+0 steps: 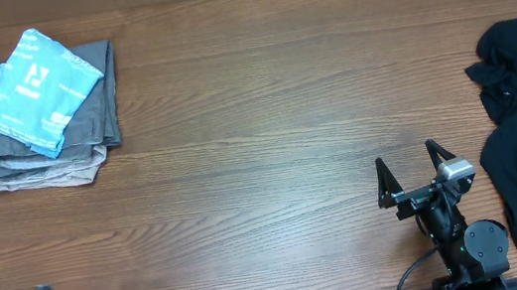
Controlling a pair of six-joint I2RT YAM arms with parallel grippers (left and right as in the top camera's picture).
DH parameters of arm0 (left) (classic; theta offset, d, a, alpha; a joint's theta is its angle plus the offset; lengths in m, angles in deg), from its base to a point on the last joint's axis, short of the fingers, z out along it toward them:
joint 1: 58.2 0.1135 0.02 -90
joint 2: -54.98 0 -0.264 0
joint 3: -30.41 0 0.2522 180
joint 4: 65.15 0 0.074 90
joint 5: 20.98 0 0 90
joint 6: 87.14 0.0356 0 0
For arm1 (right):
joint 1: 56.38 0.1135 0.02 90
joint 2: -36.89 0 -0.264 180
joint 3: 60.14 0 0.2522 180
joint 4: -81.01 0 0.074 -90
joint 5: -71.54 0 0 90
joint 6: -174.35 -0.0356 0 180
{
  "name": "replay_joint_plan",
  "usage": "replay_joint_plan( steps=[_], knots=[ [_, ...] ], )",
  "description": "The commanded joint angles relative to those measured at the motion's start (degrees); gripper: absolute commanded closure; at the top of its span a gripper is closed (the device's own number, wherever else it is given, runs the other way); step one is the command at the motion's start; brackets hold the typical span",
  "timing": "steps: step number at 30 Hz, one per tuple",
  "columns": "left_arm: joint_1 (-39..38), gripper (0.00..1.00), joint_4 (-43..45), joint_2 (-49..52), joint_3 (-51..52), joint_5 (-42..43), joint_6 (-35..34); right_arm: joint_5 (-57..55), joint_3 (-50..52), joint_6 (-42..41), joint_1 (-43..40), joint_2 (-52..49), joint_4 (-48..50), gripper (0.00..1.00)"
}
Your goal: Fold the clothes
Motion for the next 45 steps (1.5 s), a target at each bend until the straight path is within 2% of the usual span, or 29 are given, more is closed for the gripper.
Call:
replay_joint_plan(
  steps=[1,8,15,19,31,37,45],
  knots=[
    [0.35,0.00,-0.96,-4.61,6.84,-0.20,-0.35,-0.50,0.61,0.17,0.17,0.42,0.24,0.00],
    [1.70,0.00,-7.89,-11.72,20.24,-3.91,0.09,-0.50,0.61,0.17,0.17,0.42,0.24,0.00],
    [1.70,0.00,-5.66,-16.63,32.65,-4.04,0.07,-0.50,0.61,0.17,0.17,0.42,0.24,0.00],
    [1.70,0.00,2.84,-18.34,40.83,-4.02,0.04,-0.50,0.61,0.17,0.17,0.42,0.24,0.00],
    [1.70,0.00,41.29,-18.51,62.38,-4.04,0.09,-0.50,0.61,0.17,0.17,0.42,0.24,0.00],
    [1.68,0.00,52.68,-18.51,70.42,-4.07,0.07,-0.50,0.61,0.17,0.17,0.42,0.24,0.00],
    [1.62,0.00,60.98,-18.56,78.60,-9.86,0.07,-0.50,0.61,0.17,0.17,0.42,0.24,0.00]
  ],
)
